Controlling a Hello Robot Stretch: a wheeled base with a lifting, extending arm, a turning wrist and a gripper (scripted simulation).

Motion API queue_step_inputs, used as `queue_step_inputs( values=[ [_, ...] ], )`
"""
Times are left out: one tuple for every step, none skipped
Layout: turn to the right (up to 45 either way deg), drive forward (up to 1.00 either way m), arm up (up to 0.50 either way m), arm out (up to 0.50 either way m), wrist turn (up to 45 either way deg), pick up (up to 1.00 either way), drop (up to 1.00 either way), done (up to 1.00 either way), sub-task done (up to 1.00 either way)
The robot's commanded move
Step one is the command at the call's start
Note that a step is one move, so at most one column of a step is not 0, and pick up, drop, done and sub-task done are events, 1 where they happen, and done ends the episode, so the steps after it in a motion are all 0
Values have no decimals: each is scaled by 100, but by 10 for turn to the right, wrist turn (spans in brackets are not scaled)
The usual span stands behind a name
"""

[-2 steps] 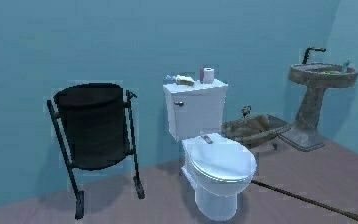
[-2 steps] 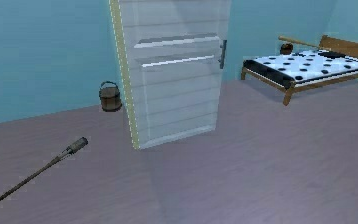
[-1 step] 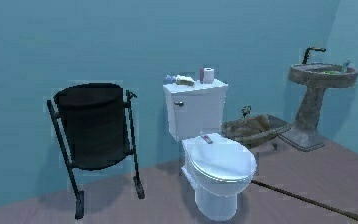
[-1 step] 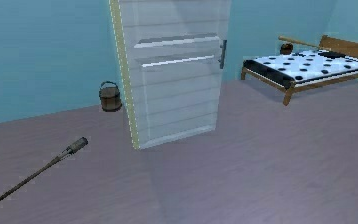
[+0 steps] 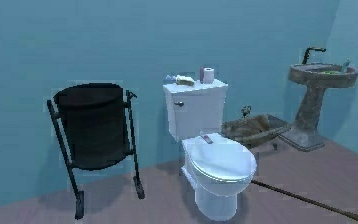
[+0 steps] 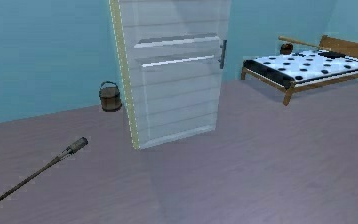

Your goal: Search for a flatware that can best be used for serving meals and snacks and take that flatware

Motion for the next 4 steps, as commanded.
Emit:
queue_step_inputs(
  values=[
    [450, 0, 0, 0, 0, 0, 0, 0, 0],
    [210, 0, 0, 0, 0, 0, 0, 0, 0],
    [-450, 0, 0, 0, 0, 0, 0, 0, 0],
    [-180, 0, 0, 0, 0, 0, 0, 0, 0]
  ],
)
